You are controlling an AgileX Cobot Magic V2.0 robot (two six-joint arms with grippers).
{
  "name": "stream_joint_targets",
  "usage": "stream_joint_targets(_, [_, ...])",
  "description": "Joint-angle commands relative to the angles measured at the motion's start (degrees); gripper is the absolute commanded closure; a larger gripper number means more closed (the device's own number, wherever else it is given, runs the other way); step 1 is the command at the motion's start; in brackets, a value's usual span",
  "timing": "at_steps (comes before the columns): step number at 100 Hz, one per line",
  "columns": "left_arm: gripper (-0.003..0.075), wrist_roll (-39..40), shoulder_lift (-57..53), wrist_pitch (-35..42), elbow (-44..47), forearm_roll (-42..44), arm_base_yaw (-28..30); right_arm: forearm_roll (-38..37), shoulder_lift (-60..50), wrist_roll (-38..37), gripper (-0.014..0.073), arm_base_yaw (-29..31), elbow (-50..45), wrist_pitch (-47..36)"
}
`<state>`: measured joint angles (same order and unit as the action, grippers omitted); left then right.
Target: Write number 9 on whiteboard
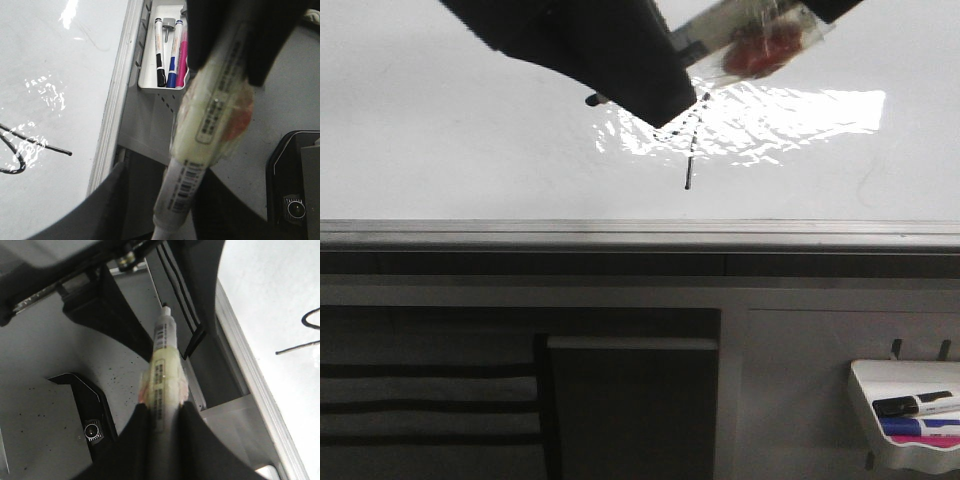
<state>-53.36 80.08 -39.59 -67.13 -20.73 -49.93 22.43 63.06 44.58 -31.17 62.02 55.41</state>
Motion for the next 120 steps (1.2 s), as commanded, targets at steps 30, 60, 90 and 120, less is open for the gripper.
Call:
stream_joint_targets(30, [0.0722,-0.04,-1.64,2.81,-1.91,-1.88,-0.58,1.07,-1.31,0.54,0.0639,-0.09,2.06,-2.3])
stream_joint_targets(60, [0.0741,-0.04,-1.78,2.16,-1.91,-1.74,-0.36,-0.43,-1.56,-0.86,0.0244,0.03,2.73,-1.6])
stream_joint_targets(90, [0.0741,20.73,-5.86,-2.49,-1.91,10.86,8.32,-13.36,-7.4,-17.19,0.0197,6.63,3.74,-0.46])
stream_joint_targets(120, [0.0741,41.81,-6.58,-4.76,2.25,19.91,26.85,-13.34,-8.84,-17.19,0.0198,11.44,3.74,0.16])
